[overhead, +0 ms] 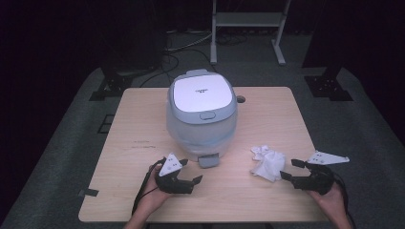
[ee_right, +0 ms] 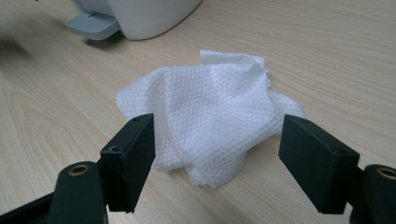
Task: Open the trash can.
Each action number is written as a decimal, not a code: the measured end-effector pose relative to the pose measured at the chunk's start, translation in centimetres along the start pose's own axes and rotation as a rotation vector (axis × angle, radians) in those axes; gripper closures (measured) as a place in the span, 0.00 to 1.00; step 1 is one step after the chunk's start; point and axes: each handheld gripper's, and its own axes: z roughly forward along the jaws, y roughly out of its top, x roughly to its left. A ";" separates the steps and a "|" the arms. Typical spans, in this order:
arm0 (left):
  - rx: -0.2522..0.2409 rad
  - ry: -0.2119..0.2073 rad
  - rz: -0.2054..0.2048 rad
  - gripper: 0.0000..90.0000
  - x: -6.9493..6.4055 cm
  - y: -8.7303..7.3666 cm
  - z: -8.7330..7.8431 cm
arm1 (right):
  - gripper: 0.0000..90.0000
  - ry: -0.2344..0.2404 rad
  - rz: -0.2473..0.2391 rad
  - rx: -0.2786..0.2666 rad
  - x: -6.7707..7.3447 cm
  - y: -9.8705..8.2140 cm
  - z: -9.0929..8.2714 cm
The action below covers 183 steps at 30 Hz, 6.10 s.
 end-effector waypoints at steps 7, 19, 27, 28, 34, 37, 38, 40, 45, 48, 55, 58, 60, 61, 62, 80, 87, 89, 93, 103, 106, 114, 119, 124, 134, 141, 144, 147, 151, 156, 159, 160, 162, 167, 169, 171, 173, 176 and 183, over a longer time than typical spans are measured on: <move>0.010 -0.017 0.011 0.20 -0.2 0.1 1.0 | 0.29 0.001 -0.001 -0.002 0.1 0.0 0.0; 0.018 -0.062 0.013 0.29 -1.3 0.8 3.2 | 0.29 -0.006 -0.005 -0.004 0.1 -0.1 -0.1; 0.017 -0.047 0.034 0.42 -1.4 1.2 3.9 | 0.29 0.001 -0.006 -0.006 0.0 -0.1 -0.2; 0.021 -0.048 0.029 0.44 -1.3 1.2 4.0 | 0.29 0.000 -0.010 -0.005 0.0 -0.2 -0.2; 0.035 -0.026 0.024 0.60 -0.8 1.3 4.5 | 0.29 0.003 -0.003 -0.010 0.0 -0.1 -0.3; 0.033 -0.021 0.021 0.61 -0.5 1.4 4.8 | 0.29 0.001 -0.003 -0.008 -0.1 -0.1 -0.3; 0.034 -0.019 0.017 0.62 -0.5 1.4 4.8 | 0.29 -0.005 -0.009 -0.010 -0.1 -0.1 -0.3; 0.041 -0.016 0.016 0.66 -0.3 1.4 5.0 | 0.29 -0.005 -0.004 -0.017 -0.1 -0.1 -0.5; 0.039 0.005 0.014 0.73 -0.3 1.7 5.3 | 0.29 -0.001 -0.003 -0.018 -0.1 -0.1 -0.4; 0.028 0.012 -0.001 0.74 -0.2 1.8 5.5 | 0.29 0.006 -0.007 -0.017 -0.1 -0.1 -0.3; 0.028 0.039 0.008 0.71 -0.2 1.7 5.9 | 0.29 0.009 -0.002 -0.023 0.0 0.0 -0.5; 0.014 0.043 -0.003 0.71 0.0 1.5 6.0 | 0.29 0.009 0.000 -0.035 -0.1 0.1 -0.8; 0.016 0.051 -0.001 0.72 0.0 1.4 6.1 | 0.29 0.010 0.000 -0.038 0.0 0.1 -0.9; 0.017 0.062 0.006 0.74 0.0 1.4 6.1 | 0.29 0.011 -0.002 -0.036 0.0 0.1 -0.8; 0.023 0.073 0.018 0.75 -0.2 1.4 6.1 | 0.29 0.010 -0.003 -0.031 0.1 0.1 -0.8; 0.065 0.109 0.080 0.76 -0.7 1.0 6.7 | 0.29 0.050 -0.033 0.009 0.9 1.0 0.0; 0.107 0.105 0.043 0.77 -0.5 1.1 7.2 | 0.27 0.057 -0.054 0.061 0.6 2.1 0.9; 0.107 0.103 0.039 0.77 -0.4 1.1 7.2 | 0.26 0.061 -0.058 0.075 0.4 2.7 1.3; 0.107 0.100 0.035 0.77 -0.4 1.1 7.2 | 0.24 0.059 -0.071 0.101 0.2 3.4 2.0; 0.106 0.100 0.036 0.77 -0.4 1.1 7.2 | 0.22 0.073 -0.086 0.176 -0.9 5.3 5.3; 0.107 0.100 0.041 0.77 -0.4 1.1 7.2 | 0.22 0.083 -0.094 0.207 -1.1 5.7 6.0; 0.107 0.095 0.037 0.77 -0.4 1.1 7.2 | 0.29 0.047 -0.144 0.256 -0.6 5.7 7.7; 0.107 0.096 0.038 0.77 -0.4 1.1 7.2 | 0.43 0.021 -0.144 0.262 -0.7 5.5 8.0; 0.107 0.096 0.038 0.76 -0.4 1.1 7.2 | 0.59 0.005 -0.143 0.276 -0.8 5.3 8.2; 0.106 0.096 0.040 0.77 -0.4 1.1 7.2 | 0.92 -0.018 -0.160 0.285 -0.7 5.4 7.9; 0.106 0.096 0.040 0.76 -0.4 1.1 7.2 | 0.95 0.015 -0.125 0.235 -0.8 6.5 5.9; 0.107 0.096 0.039 0.77 -0.4 1.1 7.2 | 0.96 0.036 -0.113 0.210 -0.8 7.0 5.2; 0.105 0.097 0.043 0.76 -0.3 1.1 7.2 | 0.96 0.053 -0.099 0.184 -0.7 7.7 4.2; 0.110 0.097 0.042 0.76 -0.3 1.1 7.1 | 0.96 0.080 -0.090 0.154 -0.6 8.6 3.2; 0.110 0.096 0.041 0.76 -0.3 1.1 7.1 | 0.96 0.112 -0.076 0.133 -0.3 9.5 2.4; 0.106 0.096 0.039 0.76 -0.4 1.1 7.2 | 0.96 0.124 -0.071 0.123 -0.2 9.8 2.1; 0.105 0.095 0.038 0.76 -0.3 1.1 7.2 | 0.96 0.126 -0.072 0.121 -0.2 10.0 2.0; 0.108 0.093 0.043 0.76 -0.3 1.1 7.1 | 0.96 0.133 -0.068 0.115 -0.2 10.2 1.8; 0.109 0.093 0.043 0.76 -0.3 1.1 7.1 | 0.96 0.153 -0.056 0.097 -0.2 10.8 1.5; 0.109 0.092 0.042 0.76 -0.3 1.1 7.1 | 0.96 0.160 -0.051 0.092 -0.1 11.0 1.4; 0.108 0.092 0.035 0.76 -0.3 1.1 7.1 | 0.96 0.168 -0.047 0.083 0.0 11.2 1.2; 0.107 0.090 0.033 0.76 -0.3 1.1 7.1 | 0.96 0.175 -0.043 0.077 0.0 11.4 1.1; 0.108 0.091 0.035 0.76 -0.3 1.1 7.1 | 0.96 0.180 -0.044 0.070 0.2 11.8 0.9; 0.108 0.090 0.033 0.76 -0.2 1.1 7.1 | 0.96 0.191 -0.051 0.057 0.6 12.9 0.1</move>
